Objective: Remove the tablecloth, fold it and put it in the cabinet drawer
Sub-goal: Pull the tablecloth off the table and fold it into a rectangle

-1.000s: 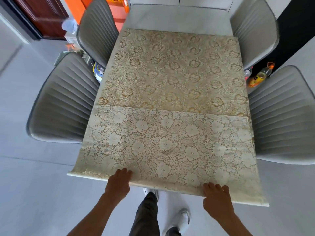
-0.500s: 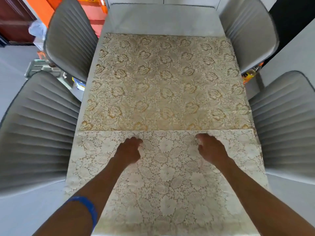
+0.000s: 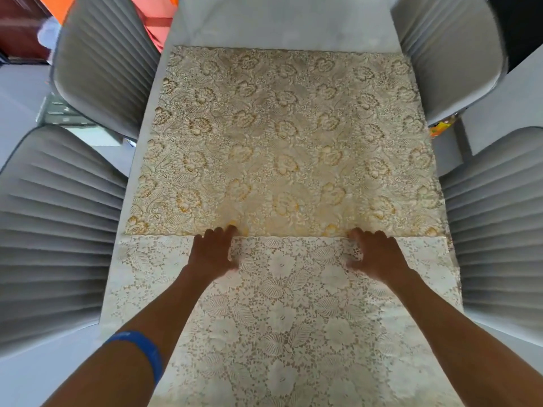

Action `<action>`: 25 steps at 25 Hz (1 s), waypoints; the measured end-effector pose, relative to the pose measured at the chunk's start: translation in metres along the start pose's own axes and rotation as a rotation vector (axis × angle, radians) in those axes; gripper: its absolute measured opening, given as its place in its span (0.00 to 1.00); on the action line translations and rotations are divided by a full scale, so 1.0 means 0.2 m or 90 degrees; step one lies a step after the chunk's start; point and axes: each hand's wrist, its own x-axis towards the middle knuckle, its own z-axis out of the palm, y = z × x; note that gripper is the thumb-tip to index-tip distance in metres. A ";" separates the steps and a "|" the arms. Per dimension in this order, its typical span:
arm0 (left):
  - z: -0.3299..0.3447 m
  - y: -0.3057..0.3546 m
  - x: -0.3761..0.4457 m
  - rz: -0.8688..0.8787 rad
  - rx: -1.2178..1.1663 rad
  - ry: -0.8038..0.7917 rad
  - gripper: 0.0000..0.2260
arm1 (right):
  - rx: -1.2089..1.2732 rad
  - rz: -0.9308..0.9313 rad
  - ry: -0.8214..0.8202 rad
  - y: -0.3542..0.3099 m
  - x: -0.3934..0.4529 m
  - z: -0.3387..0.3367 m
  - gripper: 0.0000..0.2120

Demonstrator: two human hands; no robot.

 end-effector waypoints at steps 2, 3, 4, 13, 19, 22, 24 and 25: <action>-0.02 0.02 0.01 -0.012 0.013 -0.014 0.30 | -0.044 -0.014 -0.011 0.00 0.01 -0.01 0.20; -0.03 0.04 0.01 -0.017 0.028 -0.029 0.29 | -0.054 -0.023 -0.018 0.00 0.02 -0.02 0.18; -0.04 0.05 0.02 -0.020 0.042 -0.044 0.28 | -0.052 -0.032 -0.021 0.00 0.02 -0.02 0.17; -0.07 0.01 -0.02 -0.004 -0.031 0.010 0.08 | -0.006 -0.062 -0.007 0.05 0.01 -0.04 0.27; -0.12 -0.04 -0.05 -0.041 0.014 -0.004 0.12 | -0.016 -0.043 -0.006 0.10 0.00 -0.05 0.08; -0.15 -0.08 -0.06 -0.087 0.060 -0.009 0.18 | -0.023 0.031 -0.027 0.18 -0.01 -0.08 0.12; -0.19 -0.11 -0.04 -0.093 0.091 -0.004 0.16 | -0.041 0.048 0.000 0.22 0.02 -0.10 0.11; -0.22 -0.12 0.00 -0.085 0.111 -0.004 0.14 | -0.050 0.047 0.013 0.22 0.04 -0.13 0.10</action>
